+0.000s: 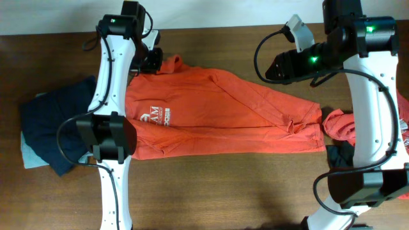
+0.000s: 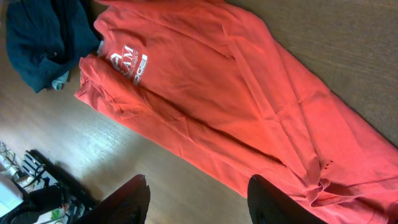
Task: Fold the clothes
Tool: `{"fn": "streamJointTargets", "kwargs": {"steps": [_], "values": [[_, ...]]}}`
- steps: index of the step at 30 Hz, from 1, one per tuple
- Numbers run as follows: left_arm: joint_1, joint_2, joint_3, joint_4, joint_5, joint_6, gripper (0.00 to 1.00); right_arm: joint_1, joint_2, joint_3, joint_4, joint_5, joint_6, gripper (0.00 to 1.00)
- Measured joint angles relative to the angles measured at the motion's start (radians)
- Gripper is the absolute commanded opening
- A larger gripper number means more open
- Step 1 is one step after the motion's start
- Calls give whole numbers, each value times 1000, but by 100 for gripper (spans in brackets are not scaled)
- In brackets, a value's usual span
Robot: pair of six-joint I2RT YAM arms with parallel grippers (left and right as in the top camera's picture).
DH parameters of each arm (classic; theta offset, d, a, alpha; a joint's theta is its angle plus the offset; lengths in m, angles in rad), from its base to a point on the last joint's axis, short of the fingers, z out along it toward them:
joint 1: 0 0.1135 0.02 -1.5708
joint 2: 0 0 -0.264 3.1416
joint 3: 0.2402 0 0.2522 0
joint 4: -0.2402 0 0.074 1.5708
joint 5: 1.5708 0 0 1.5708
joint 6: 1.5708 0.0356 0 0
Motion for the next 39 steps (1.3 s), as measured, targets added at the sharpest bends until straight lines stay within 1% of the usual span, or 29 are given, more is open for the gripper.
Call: {"fn": "streamJointTargets", "kwargs": {"steps": [3,6,8,15,18,22,26,29,31,32,33,35,39], "values": [[0,2,95,-81,-6,0,1,0,0,0,0,1,0,56],[0,2,243,-164,-36,4,1,0,0,0,0,3,0,56],[0,-1,282,-171,-46,9,1,0,0,0,0,4,0,56],[-16,-3,293,-172,-66,21,1,0,0,0,0,4,0,56],[-45,-10,293,-173,-122,46,1,0,0,0,0,4,0,56],[-73,-53,293,-173,-154,53,1,0,0,0,0,3,0,56],[-114,-160,229,-172,-209,52,1,0,0,0,-3,4,0,56],[-142,-254,82,-174,-257,48,1,0,0,0,-4,6,0,56],[-148,-285,-22,-174,-272,44,2,0,0,0,-4,6,0,56],[-148,-294,-101,-175,-278,40,5,0,0,0,-4,6,0,56],[-148,-294,-170,-173,-285,37,6,0,0,0,-3,6,0,56],[-147,-294,-252,-174,-290,33,6,0,0,0,-4,7,0,56],[-146,-294,-331,-176,-300,34,7,-1,0,0,-4,7,0,56]]}}
